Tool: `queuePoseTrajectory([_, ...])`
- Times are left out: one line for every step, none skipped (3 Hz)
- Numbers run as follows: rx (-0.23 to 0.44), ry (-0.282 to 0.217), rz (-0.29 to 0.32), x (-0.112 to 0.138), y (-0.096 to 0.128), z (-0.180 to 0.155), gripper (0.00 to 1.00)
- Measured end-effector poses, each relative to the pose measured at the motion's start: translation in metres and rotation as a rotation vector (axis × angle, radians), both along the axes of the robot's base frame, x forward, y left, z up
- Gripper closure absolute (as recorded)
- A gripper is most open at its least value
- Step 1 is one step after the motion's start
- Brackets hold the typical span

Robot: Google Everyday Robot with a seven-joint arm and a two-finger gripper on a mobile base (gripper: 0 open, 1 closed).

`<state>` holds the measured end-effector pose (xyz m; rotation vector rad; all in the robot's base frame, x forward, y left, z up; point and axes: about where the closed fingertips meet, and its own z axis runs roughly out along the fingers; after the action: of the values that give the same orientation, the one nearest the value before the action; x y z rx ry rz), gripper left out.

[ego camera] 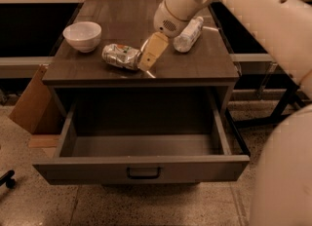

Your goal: Place 7up can into top drawer

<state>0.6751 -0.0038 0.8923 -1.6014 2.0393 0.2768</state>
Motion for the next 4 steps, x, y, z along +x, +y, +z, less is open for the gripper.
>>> queuePoseTrajectory([0.003, 0.032, -0.011, 0.024, 0.023, -0.024, 0.00])
queuePoseTrajectory([0.004, 0.039, -0.009, 0.033, 0.034, -0.036, 0.00])
queuePoseTrajectory([-0.024, 0.046, 0.008, 0.041, 0.048, -0.051, 0.00])
queuePoseTrajectory([-0.050, 0.043, 0.024, 0.045, 0.059, -0.057, 0.00])
